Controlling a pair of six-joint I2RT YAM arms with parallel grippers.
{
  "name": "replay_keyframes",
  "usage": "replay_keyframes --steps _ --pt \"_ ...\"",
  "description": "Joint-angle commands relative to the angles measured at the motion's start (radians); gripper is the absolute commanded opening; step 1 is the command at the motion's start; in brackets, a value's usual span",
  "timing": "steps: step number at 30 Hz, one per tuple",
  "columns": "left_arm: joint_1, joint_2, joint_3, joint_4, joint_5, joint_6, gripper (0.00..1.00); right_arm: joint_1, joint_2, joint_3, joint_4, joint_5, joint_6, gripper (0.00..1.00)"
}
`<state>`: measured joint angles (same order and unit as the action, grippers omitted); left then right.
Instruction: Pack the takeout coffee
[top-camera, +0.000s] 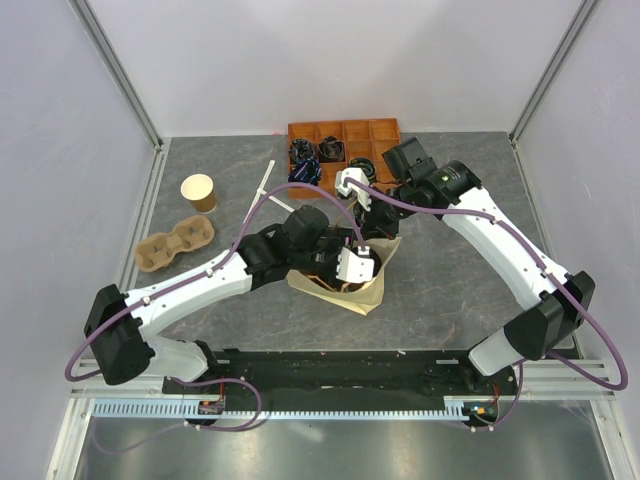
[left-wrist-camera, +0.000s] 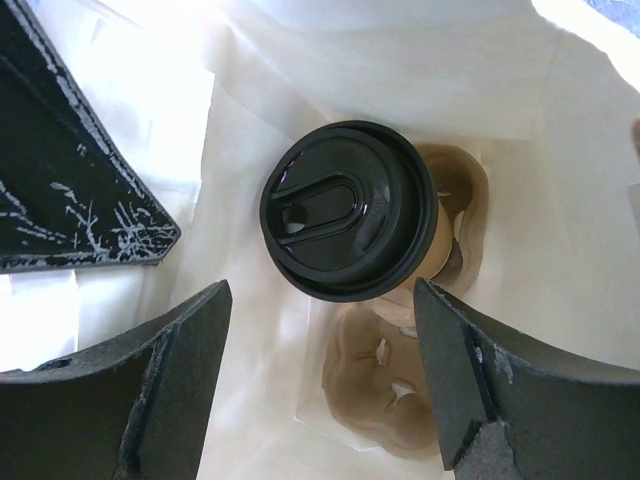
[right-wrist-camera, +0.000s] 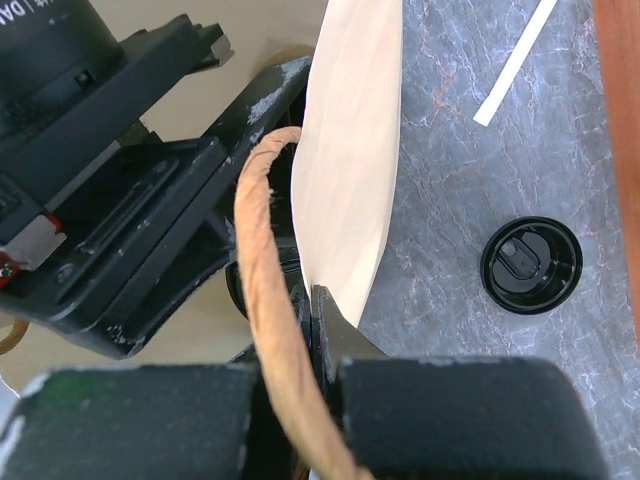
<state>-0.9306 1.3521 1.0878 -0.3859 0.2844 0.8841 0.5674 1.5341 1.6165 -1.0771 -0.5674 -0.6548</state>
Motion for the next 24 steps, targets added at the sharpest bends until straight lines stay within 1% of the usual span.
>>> replay_keyframes --steps 1,4,9,21,23,24 --pt "0.006 -0.038 0.053 0.032 -0.025 -0.019 0.80 0.002 -0.009 -0.027 -0.060 0.027 -0.029 0.00" --pt "0.013 -0.036 0.075 0.027 -0.031 -0.046 0.80 0.002 -0.011 -0.027 -0.060 0.027 -0.035 0.00" --pt "0.032 -0.025 0.109 -0.008 -0.033 -0.089 0.75 0.000 -0.014 -0.026 -0.058 0.024 -0.037 0.00" --pt "0.064 0.030 0.121 -0.045 -0.068 -0.155 0.73 0.002 -0.025 -0.027 -0.058 0.018 -0.032 0.00" --pt "0.072 0.035 0.123 -0.047 -0.077 -0.165 0.72 0.002 -0.025 -0.026 -0.060 0.020 -0.034 0.00" --pt "0.075 0.035 0.126 -0.047 -0.074 -0.177 0.68 0.002 -0.026 -0.027 -0.060 0.021 -0.034 0.00"
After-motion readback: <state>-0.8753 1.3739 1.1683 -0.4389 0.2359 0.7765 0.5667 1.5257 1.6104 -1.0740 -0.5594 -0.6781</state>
